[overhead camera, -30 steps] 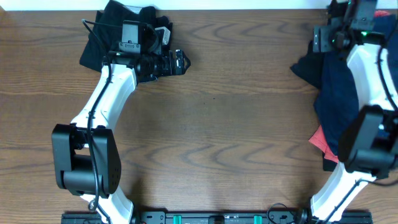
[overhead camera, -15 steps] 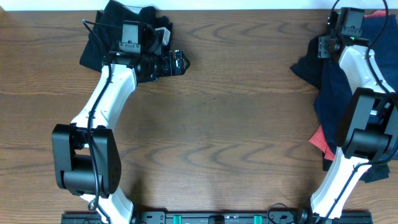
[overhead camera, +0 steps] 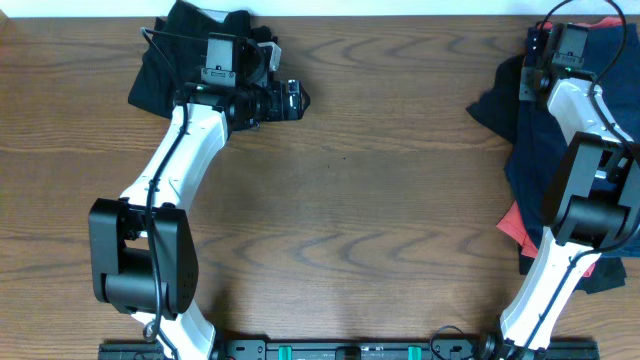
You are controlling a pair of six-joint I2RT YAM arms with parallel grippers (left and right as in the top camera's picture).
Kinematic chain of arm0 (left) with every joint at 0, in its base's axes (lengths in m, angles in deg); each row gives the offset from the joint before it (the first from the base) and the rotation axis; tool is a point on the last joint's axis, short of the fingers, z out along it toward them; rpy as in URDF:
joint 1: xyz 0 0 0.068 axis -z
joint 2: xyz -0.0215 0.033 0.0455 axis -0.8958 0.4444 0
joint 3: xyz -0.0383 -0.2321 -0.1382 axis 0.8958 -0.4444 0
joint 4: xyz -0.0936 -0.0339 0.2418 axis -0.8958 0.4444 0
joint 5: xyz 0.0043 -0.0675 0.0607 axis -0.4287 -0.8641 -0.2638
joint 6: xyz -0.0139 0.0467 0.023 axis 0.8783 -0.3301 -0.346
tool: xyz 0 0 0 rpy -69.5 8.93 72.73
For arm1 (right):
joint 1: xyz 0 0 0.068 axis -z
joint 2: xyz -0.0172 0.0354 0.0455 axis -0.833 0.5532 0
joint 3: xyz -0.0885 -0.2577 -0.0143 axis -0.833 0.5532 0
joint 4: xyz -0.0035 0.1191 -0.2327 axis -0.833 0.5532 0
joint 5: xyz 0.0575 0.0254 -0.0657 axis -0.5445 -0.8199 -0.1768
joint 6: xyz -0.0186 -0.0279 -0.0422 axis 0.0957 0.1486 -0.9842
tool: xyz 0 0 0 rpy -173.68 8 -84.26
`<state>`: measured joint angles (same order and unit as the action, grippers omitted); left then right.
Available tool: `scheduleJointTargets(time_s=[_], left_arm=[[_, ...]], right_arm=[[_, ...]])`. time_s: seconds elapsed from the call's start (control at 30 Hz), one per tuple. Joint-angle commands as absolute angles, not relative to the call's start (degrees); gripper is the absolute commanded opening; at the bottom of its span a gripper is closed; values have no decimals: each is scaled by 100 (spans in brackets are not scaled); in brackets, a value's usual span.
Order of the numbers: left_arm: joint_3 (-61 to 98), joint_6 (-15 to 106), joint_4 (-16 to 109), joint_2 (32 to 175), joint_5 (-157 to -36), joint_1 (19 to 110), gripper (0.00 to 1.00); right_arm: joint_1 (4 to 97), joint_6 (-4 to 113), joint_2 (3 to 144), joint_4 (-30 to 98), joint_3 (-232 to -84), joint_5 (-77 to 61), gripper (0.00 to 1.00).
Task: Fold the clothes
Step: 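Reach the right gripper to the clothes pile and grasp the navy shorts, then pull the navy shorts left onto the open table with the right gripper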
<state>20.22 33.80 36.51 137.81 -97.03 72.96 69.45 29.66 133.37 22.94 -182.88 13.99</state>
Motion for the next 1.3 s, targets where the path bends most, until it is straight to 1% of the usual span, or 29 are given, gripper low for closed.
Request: scheduleJointTargets(time_s=[0.0, 0.17, 0.27, 0.53, 0.67, 0.9, 1.07, 1.27], left_arm=[[2072, 3410, 3592, 13830, -9635, 7296, 88], [2072, 3410, 3518, 13830, -9635, 7296, 83], [2072, 3410, 3511, 13830, -9635, 7296, 78], [2074, 3413, 3468, 13814, -9638, 7224, 71], [2074, 3437, 3536, 13666, -9642, 7068, 69], [2074, 3432, 3708, 13231, -9640, 6850, 69], [2074, 3426, 3916, 12870, -9635, 6693, 69], [2074, 3408, 4257, 12638, -9638, 6483, 69]], right_arm=[[6973, 3069, 13232, 2351, -18408, 1495, 1], [6912, 3180, 12736, 2532, -18408, 1425, 1], [6829, 3222, 12354, 2832, -18408, 1298, 1], [6322, 3270, 11652, 3887, -18408, 124, 1], [5795, 3270, 11329, 4416, -18408, -387, 1], [4733, 3467, 11086, 4639, -18408, -1191, 1], [3809, 3615, 11186, 4456, -18406, -1320, 1], [2845, 3915, 11451, 3723, -18406, -1316, 1]])
